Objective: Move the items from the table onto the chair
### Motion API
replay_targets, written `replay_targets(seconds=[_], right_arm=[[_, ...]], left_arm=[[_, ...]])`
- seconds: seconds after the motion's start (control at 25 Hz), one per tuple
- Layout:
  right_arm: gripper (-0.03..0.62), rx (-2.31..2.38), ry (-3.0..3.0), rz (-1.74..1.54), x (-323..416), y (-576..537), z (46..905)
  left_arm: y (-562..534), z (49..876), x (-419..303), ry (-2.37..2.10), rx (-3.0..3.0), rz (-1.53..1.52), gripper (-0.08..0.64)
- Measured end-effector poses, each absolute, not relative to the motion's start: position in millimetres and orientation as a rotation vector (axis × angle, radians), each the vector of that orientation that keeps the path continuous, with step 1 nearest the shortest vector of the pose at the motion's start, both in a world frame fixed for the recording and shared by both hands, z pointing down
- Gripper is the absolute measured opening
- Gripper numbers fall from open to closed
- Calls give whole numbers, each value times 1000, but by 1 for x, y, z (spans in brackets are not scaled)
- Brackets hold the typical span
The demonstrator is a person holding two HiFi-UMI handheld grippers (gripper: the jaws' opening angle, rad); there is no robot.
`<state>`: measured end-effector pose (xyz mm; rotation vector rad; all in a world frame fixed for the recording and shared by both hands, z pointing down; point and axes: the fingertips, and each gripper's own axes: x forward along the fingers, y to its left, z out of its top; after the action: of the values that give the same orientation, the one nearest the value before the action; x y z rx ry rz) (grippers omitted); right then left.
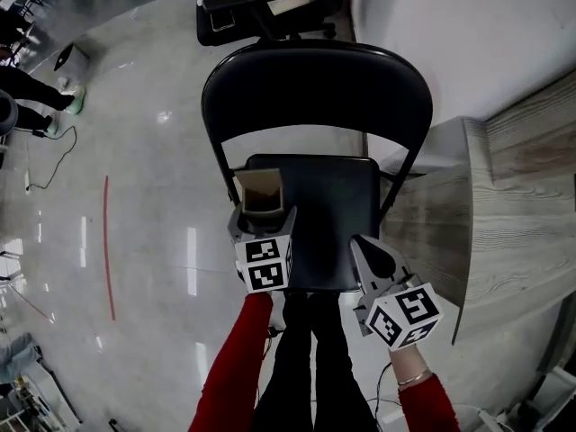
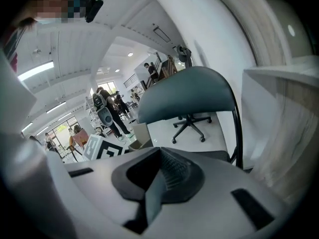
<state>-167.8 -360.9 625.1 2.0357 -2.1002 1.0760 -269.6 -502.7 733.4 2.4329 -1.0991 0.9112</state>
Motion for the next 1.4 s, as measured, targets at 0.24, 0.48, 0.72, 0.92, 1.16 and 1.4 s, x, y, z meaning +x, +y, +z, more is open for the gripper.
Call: replay_targets(seconds=[0.24,0.48,0.72,0.92,1.16,1.4], right_arm=[[12,2059,-2096,1141,-168,-348,655],[12,2064,-2079,1184,-179,-341,673],[12,2057,-2064,1249,-187,-340,686],[12,2049,-2065,1249,-190,-343,682],[12,2083,-2055,1240,-176,-343,659],[12,2122,-2154,1135,-162,-362,588]], left_arm=[[-516,784,-260,-1097,2451,939,442],[-519,816,-265,-1105,2482,937,443],[-510,822,-270,-1129,2539,920,443],[-510,824,-272,-1148,2497,972,443],[-471,786,-295,-1167,2397,909,443],[-442,665,-292,-1025,2493,716,372]])
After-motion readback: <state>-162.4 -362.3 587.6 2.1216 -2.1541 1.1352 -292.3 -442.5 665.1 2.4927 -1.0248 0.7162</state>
